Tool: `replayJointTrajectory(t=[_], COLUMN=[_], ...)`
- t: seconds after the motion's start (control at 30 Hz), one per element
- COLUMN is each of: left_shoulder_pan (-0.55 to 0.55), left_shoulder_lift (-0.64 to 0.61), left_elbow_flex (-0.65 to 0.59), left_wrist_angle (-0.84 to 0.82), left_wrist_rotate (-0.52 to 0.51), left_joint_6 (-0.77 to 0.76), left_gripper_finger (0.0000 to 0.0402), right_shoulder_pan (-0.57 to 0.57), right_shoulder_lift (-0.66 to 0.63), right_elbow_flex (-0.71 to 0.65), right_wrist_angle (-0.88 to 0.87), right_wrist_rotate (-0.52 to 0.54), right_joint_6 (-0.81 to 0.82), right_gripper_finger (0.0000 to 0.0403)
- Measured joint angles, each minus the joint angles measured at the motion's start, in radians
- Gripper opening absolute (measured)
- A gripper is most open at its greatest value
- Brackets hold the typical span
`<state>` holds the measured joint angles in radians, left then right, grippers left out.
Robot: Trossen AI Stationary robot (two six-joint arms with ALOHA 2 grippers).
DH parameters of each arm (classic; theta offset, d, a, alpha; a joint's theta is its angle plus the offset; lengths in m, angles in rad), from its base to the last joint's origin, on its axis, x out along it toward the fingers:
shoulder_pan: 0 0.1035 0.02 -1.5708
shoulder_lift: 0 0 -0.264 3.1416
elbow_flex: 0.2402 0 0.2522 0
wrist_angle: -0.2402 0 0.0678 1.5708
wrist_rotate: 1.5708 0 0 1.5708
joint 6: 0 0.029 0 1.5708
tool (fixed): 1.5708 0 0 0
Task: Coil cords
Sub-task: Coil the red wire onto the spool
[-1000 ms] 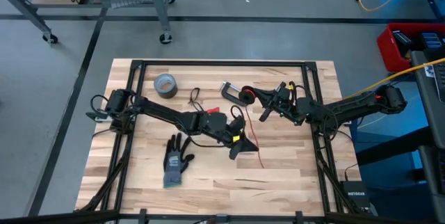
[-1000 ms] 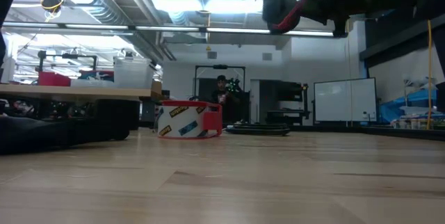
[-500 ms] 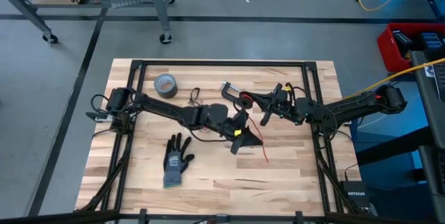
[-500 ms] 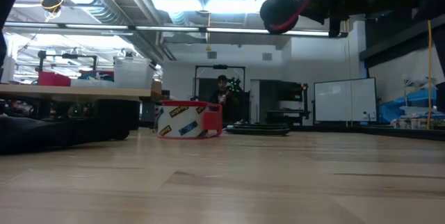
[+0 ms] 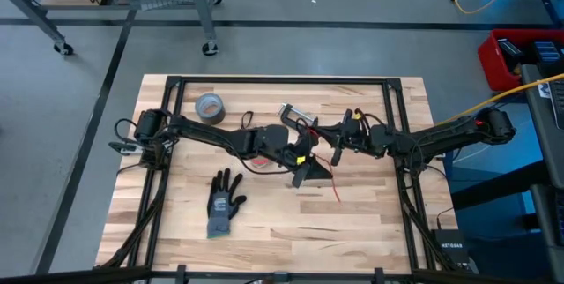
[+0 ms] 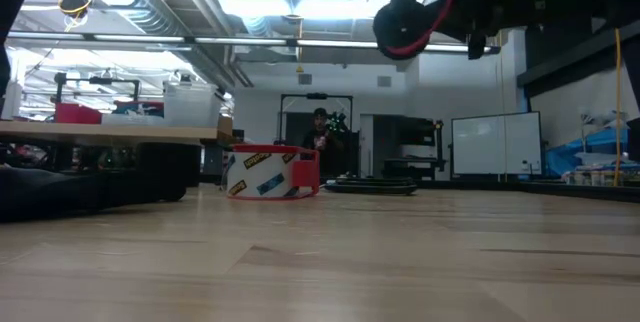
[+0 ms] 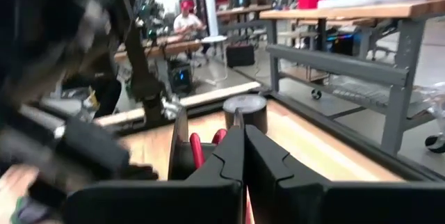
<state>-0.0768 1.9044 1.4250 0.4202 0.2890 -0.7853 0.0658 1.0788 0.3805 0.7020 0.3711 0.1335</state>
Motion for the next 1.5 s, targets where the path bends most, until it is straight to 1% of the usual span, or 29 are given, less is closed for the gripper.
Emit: replayJointTrajectory(t=[0.1, 0.27, 0.43, 0.6, 0.77, 1.0, 1.13, 1.43, 1.5], left_shoulder_pan=[0.007, 0.016, 0.019, 0.018, 0.027, 0.035, 0.032, 0.031, 0.031], left_shoulder_lift=[-0.02, -0.05, -0.051, -0.05, -0.05, -0.05, -0.05, -0.049, -0.048], left_elbow_flex=[0.0, 0.0, 0.0, 0.0, 0.001, 0.001, 0.001, 0.0, 0.0], left_wrist_angle=[-0.002, -0.024, -0.027, -0.091, -0.089, -0.078, -0.023, -0.009, 0.023], left_wrist_rotate=[0.0, 0.0, 0.0, -0.01, -0.023, -0.026, -0.034, -0.05, -0.054], left_joint_6=[0.003, 0.035, 0.048, 0.046, 0.056, 0.05, 0.032, 0.026, 0.026], left_gripper_finger=[0.0, 0.0, 0.0, 0.0, 0.0, 0.0, 0.0, 0.0, 0.0], right_shoulder_pan=[0.0, 0.0, 0.0, 0.0, -0.001, -0.002, 0.0, 0.0, 0.0], right_shoulder_lift=[0.0, 0.0, 0.0, 0.0, 0.0, 0.001, 0.0, 0.0, 0.0], right_elbow_flex=[0.0, 0.0, 0.0, 0.0, 0.0, -0.001, -0.001, -0.001, -0.001], right_wrist_angle=[-0.032, -0.03, -0.017, -0.005, -0.007, -0.008, -0.007, -0.015, -0.018], right_wrist_rotate=[-0.02, -0.052, -0.095, -0.111, -0.151, -0.153, -0.146, -0.14, -0.139], right_joint_6=[0.001, 0.021, 0.022, 0.022, 0.022, 0.05, 0.051, 0.057, 0.057], right_gripper_finger=[0.0005, 0.0005, 0.0005, 0.0005, 0.0005, 0.0005, 0.0005, 0.0005, 0.0005])
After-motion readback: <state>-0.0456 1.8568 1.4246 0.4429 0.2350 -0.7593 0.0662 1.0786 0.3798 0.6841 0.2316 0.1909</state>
